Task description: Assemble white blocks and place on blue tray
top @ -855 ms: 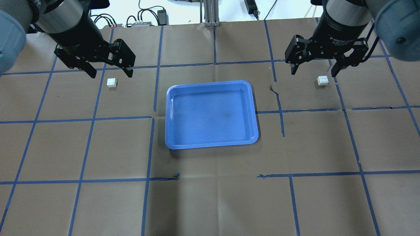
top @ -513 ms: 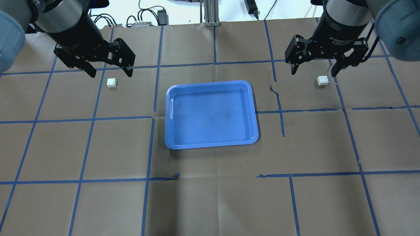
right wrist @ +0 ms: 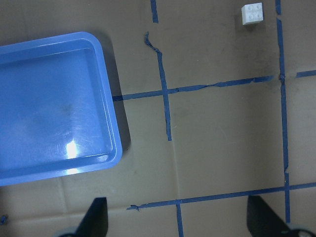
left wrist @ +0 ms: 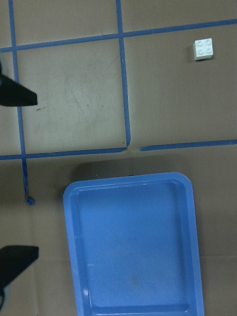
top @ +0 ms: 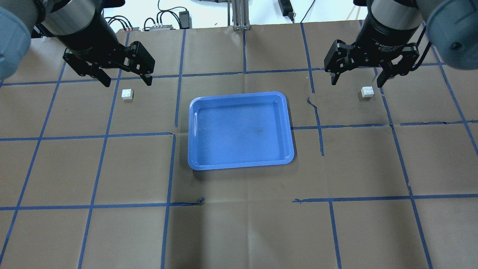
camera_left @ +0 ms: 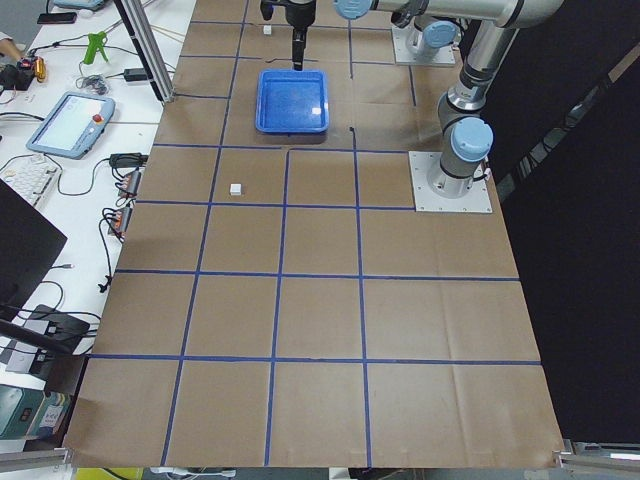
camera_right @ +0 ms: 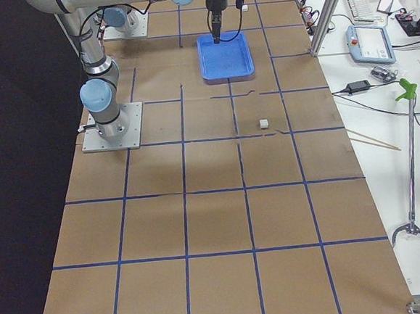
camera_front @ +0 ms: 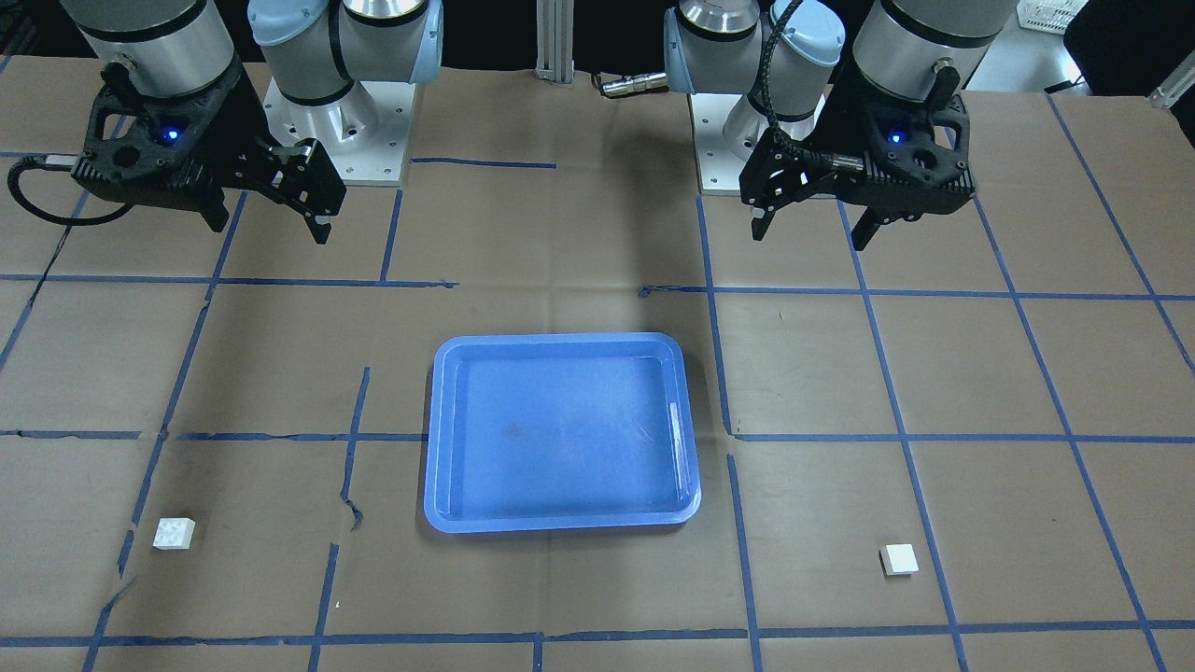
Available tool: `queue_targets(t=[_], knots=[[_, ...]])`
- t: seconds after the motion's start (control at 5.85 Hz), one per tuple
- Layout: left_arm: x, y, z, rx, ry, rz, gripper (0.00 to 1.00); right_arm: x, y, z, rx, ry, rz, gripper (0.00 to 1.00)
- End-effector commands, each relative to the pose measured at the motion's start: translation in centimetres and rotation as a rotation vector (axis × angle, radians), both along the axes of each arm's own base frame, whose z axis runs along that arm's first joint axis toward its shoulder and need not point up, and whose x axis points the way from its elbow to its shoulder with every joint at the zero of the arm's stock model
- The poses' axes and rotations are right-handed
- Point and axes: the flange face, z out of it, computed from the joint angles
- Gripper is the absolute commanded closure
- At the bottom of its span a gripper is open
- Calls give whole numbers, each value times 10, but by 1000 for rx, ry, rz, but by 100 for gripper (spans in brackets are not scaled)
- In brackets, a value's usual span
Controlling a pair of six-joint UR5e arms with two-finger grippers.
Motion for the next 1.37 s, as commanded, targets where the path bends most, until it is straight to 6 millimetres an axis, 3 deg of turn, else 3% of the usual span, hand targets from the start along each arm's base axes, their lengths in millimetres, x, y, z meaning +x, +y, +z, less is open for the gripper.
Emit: queue_targets(t=[0.0,0.34,0.51,0.68,1.03,1.2], knots=[[1,-2,2,-13,1,-10,1,0,0,-1,4,1,2,0],[3,-1,0,-7,-4,-16,1,-2,-1,-4,17,-14,20,0],[5,-11,-8,-38,-1,-35,1,-1,-1,-6,22,-15,145,0],[23,-28,-32,-7,-15,-42,1,-1,-1,-6,23,-2,189,0],[82,-71,-89,96,-2,49,1,3,5,3,10,-4,285,0],[95,-108,-129,103,-36,50,1,2,3,-3,22,-3,541,0]])
